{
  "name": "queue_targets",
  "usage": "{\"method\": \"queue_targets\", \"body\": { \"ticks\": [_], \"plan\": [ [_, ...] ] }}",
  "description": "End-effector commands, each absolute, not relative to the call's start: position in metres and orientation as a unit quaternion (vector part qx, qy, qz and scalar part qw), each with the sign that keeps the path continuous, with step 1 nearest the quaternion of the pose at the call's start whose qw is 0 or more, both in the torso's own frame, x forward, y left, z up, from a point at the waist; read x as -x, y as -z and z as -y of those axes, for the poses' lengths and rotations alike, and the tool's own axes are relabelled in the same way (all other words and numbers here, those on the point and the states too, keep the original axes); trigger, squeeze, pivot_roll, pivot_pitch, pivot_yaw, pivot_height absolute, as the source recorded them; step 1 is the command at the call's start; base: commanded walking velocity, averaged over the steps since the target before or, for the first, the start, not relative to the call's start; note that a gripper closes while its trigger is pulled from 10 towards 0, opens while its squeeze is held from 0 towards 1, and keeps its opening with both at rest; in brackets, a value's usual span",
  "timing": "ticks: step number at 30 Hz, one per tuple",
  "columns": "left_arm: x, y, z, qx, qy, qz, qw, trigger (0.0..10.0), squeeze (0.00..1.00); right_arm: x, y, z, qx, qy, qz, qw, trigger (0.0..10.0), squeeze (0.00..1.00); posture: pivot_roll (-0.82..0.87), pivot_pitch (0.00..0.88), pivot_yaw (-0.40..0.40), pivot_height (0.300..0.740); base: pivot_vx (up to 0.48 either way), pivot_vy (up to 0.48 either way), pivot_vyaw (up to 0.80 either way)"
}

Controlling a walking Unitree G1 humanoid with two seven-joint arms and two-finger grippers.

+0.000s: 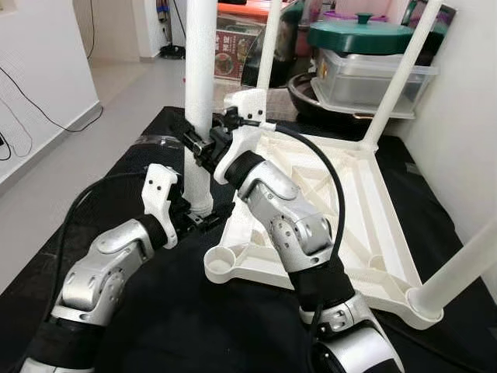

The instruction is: Building children table

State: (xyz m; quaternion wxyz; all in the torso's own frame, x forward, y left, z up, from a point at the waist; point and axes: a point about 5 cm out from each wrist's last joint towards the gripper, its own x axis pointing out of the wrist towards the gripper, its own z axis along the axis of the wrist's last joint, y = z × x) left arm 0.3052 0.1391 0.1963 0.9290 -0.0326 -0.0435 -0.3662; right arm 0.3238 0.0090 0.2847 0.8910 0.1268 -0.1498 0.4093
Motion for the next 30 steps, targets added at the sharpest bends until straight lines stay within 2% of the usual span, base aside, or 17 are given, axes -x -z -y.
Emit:
{"method": "queue_targets", "body": {
  "ticks": [1, 13, 14, 15, 16, 17, 18, 21, 22, 23, 26, 27, 28, 29, 30],
  "plan": [
    [-0.303, -0.193, -0.131, 0.035, 0.383, 0.042, 0.922, 0.0, 0.0, -0.313, -0.283, -0.022, -0.169, -0.425, 0.147, 0.877, 0.0, 0.0, 0.12, 0.0, -0.074, 0.74, 0.0, 0.0, 0.0],
    [-0.3, -0.186, -0.139, 0.021, 0.368, 0.027, 0.929, 0.0, 0.0, -0.315, -0.287, -0.019, -0.162, -0.427, 0.151, 0.877, 0.2, 0.0, 0.12, 0.0, -0.079, 0.74, 0.0, 0.0, 0.0],
    [-0.299, -0.186, -0.139, 0.015, 0.371, 0.022, 0.928, 0.0, 0.0, -0.314, -0.287, -0.019, -0.159, -0.434, 0.151, 0.874, 10.0, 0.0, 0.13, 0.0, -0.081, 0.74, 0.0, 0.0, 0.0],
    [-0.299, -0.186, -0.139, 0.015, 0.371, 0.022, 0.928, 0.0, 0.0, -0.314, -0.287, -0.019, -0.159, -0.434, 0.151, 0.874, 10.0, 0.0, 0.13, 0.0, -0.081, 0.74, 0.0, 0.0, 0.0],
    [-0.293, -0.191, -0.141, -0.01, 0.391, 0.024, 0.92, 9.9, 0.0, -0.307, -0.288, -0.016, -0.174, -0.49, 0.15, 0.841, 10.0, 1.0, 0.13, 0.0, -0.081, 0.74, 0.0, 0.0, 0.0],
    [-0.293, -0.191, -0.141, -0.01, 0.391, 0.024, 0.92, 9.9, 0.0, -0.307, -0.288, -0.016, -0.174, -0.49, 0.15, 0.841, 10.0, 1.0, 0.13, 0.0, -0.081, 0.74, 0.0, 0.0, 0.0],
    [-0.29, -0.194, -0.141, -0.021, 0.401, 0.026, 0.915, 9.9, 0.0, -0.305, -0.288, -0.014, -0.172, -0.511, 0.151, 0.828, 10.0, 1.0, 0.13, 0.0, -0.081, 0.74, 0.0, 0.0, 0.0],
    [-0.29, -0.194, -0.141, -0.021, 0.401, 0.026, 0.915, 9.9, 0.0, -0.305, -0.288, -0.014, -0.172, -0.511, 0.151, 0.828, 10.0, 1.0, 0.13, 0.0, -0.081, 0.74, 0.0, 0.0, 0.0],
    [-0.283, -0.197, -0.142, -0.039, 0.418, 0.03, 0.907, 10.0, 0.0, -0.299, -0.285, -0.009, -0.151, -0.555, 0.155, 0.803, 10.0, 1.0, 0.14, 0.0, -0.082, 0.74, 0.0, 0.0, 0.0],
    [-0.27, -0.198, -0.142, -0.056, 0.449, 0.022, 0.891, 10.0, 0.0, -0.292, -0.279, 0.002, -0.127, -0.613, 0.147, 0.766, 10.0, 0.0, 0.15, 0.0, -0.086, 0.74, 0.0, 0.0, 0.0],
    [-0.27, -0.198, -0.142, -0.056, 0.449, 0.022, 0.891, 10.0, 0.0, -0.292, -0.279, 0.002, -0.127, -0.613, 0.147, 0.766, 10.0, 0.0, 0.15, 0.0, -0.086, 0.74, 0.0, 0.0, 0.0],
    [-0.256, -0.196, -0.142, -0.075, 0.481, 0.01, 0.873, 10.0, 0.0, -0.284, -0.273, 0.013, -0.11, -0.667, 0.131, 0.725, 10.0, 0.0, 0.16, 0.0, -0.089, 0.74, 0.0, 0.0, 0.0],
    [-0.256, -0.196, -0.142, -0.075, 0.481, 0.01, 0.873, 10.0, 0.0, -0.284, -0.273, 0.013, -0.11, -0.667, 0.131, 0.725, 10.0, 0.0, 0.16, 0.0, -0.089, 0.74, 0.0, 0.0, 0.0],
    [-0.243, -0.195, -0.142, -0.085, 0.516, -0.006, 0.852, 10.0, 0.0, -0.277, -0.265, 0.022, -0.104, -0.714, 0.105, 0.684, 10.0, 0.0, 0.17, 0.0, -0.094, 0.74, 0.0, 0.0, 0.0],
    [-0.235, -0.194, -0.142, -0.089, 0.537, -0.017, 0.839, 10.0, 0.0, -0.272, -0.261, 0.028, -0.106, -0.738, 0.089, 0.661, 10.0, 0.0, 0.17, 0.0, -0.094, 0.74, 0.0, 0.0, 0.0]
  ]
}}
